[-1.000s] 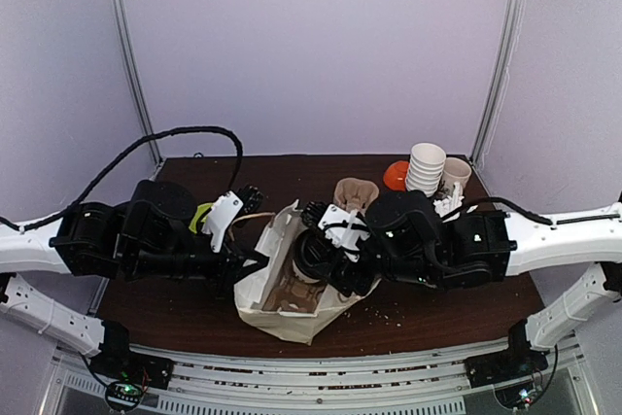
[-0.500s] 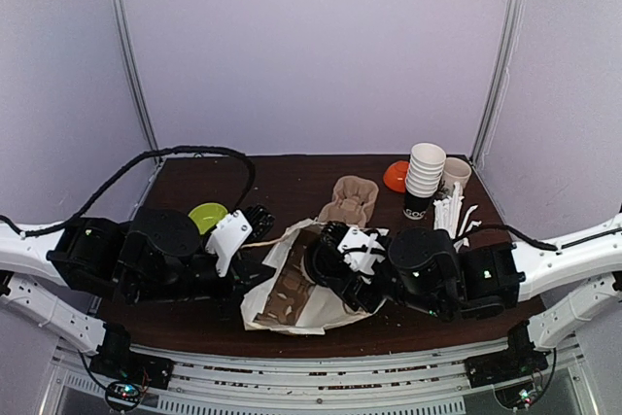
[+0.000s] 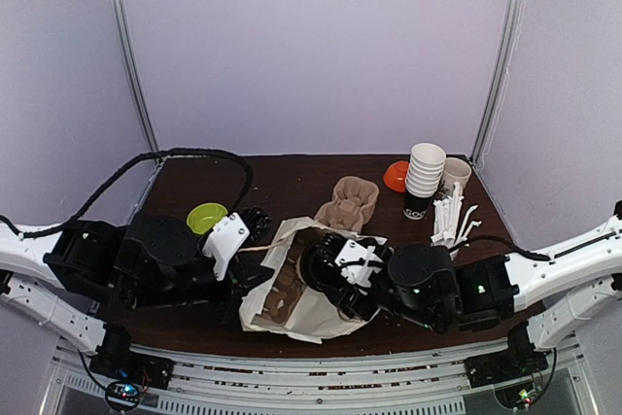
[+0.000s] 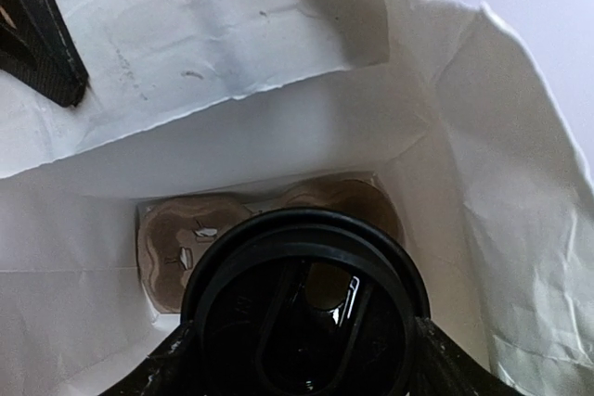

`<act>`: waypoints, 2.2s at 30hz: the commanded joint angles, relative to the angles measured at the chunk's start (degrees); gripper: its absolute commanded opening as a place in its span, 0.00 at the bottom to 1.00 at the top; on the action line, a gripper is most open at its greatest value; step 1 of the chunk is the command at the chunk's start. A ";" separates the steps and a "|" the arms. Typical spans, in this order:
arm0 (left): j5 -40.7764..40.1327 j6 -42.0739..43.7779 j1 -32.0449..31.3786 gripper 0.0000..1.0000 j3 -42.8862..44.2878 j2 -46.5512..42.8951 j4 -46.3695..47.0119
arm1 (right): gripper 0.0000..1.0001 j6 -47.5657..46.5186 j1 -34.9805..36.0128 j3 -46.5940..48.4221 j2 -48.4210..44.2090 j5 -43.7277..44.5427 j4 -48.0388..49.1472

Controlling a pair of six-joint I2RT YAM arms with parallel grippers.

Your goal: Pack the takeout coffee

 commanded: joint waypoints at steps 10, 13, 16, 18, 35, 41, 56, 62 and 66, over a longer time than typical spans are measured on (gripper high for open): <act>-2.50 -2.97 -0.12 0.00 -1.45 -3.96 2.10 | 0.44 1.49 0.01 3.82 2.92 -2.23 0.87; -1.93 -3.62 -0.11 0.00 -1.18 -4.05 2.07 | 0.43 1.32 0.01 6.92 5.73 0.49 0.71; -1.39 -5.41 -0.12 0.00 -0.88 -4.74 2.01 | 0.43 1.02 0.01 8.95 6.99 1.44 -0.14; -1.07 -6.93 -0.12 0.00 -0.52 -5.82 1.96 | 0.44 0.88 0.01 10.08 6.75 1.19 -1.09; 5.92 -21.54 -0.12 0.00 1.87 -9.82 -6.92 | 0.45 3.43 0.04 22.73 7.62 -3.64 -24.85; 8.55 -22.92 -0.12 0.00 1.85 -9.35 -7.05 | 0.46 4.06 -0.03 24.48 9.56 -4.64 -27.63; 6.80 -25.40 0.06 0.00 -3.71 -12.89 -4.51 | 0.48 3.22 -2.85 25.46 11.30 -9.40 -22.28; 5.66 -24.45 0.05 0.00 -1.68 -9.30 -7.82 | 0.48 4.24 -3.31 25.20 6.33 -11.26 -19.95; 5.57 -24.28 0.05 0.00 -1.28 -8.13 -8.32 | 0.48 5.31 -3.49 25.48 3.71 -13.52 -20.68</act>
